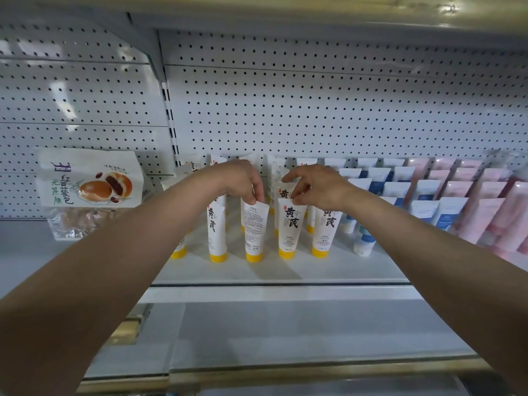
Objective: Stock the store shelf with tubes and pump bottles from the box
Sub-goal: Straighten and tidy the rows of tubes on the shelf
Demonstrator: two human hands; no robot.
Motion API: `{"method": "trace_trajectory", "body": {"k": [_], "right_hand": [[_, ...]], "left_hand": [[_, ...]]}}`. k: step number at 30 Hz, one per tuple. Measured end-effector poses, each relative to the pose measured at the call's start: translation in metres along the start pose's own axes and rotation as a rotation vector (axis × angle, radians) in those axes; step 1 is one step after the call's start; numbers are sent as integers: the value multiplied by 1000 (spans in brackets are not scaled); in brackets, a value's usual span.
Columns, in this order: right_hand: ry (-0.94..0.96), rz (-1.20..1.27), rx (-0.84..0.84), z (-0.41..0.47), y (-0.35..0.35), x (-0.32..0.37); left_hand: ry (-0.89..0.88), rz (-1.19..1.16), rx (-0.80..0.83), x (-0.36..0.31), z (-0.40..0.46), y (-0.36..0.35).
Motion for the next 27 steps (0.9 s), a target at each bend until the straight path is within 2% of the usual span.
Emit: {"method": "trace_trajectory", "body": {"k": [5,9,15,20,27], "right_hand": [[-10,9,-1,-4,0,-1],[-17,16,-4,-4,0,0],[-18,1,-10,-3,0,3],[-31,19,-20,-4,0,3],[-31,28,-31,-6,-1,1]], "left_hand": [[2,1,-7,2,-2,2],[87,23,-108,-1,-5,6],[153,165,-20,-20,-9,0],[112,217,14,-25,-9,-2],[42,260,-56,-22,-10,-3]]}}
Point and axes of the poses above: each hand's wrist, its own z-axis towards the middle knuckle, its own y-axis out of the back of the hand, x = y × z, the point moved 1 cm from there along z, towards the middle knuckle, and after that the axes turned 5 degrees about y, right-handed, at the moved point
